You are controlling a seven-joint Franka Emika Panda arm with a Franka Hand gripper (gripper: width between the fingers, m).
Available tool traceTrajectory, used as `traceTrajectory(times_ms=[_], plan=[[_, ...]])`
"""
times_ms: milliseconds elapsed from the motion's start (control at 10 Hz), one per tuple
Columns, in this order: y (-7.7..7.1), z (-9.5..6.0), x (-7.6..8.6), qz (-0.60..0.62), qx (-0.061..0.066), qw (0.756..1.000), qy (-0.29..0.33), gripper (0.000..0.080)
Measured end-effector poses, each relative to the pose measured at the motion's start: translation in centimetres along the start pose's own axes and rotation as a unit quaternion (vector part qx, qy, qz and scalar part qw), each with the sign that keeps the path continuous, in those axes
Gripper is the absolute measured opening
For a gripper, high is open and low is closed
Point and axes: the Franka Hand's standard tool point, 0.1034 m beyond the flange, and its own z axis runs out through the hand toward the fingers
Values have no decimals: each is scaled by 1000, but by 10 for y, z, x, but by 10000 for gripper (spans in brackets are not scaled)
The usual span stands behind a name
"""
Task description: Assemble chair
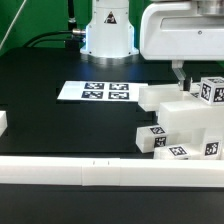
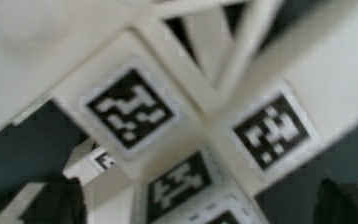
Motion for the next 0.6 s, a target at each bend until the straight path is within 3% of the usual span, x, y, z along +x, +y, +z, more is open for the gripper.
traceTrajectory(times_ms=[200,400,500,600], plan=[[3,-1,-2,-111,-23,993,-9,649],[-1,0,-4,-177,-26,984,-11,649],[0,0,-4,-175,-25,984,-11,523],[0,0,-4,-175,-25,984,-11,523]])
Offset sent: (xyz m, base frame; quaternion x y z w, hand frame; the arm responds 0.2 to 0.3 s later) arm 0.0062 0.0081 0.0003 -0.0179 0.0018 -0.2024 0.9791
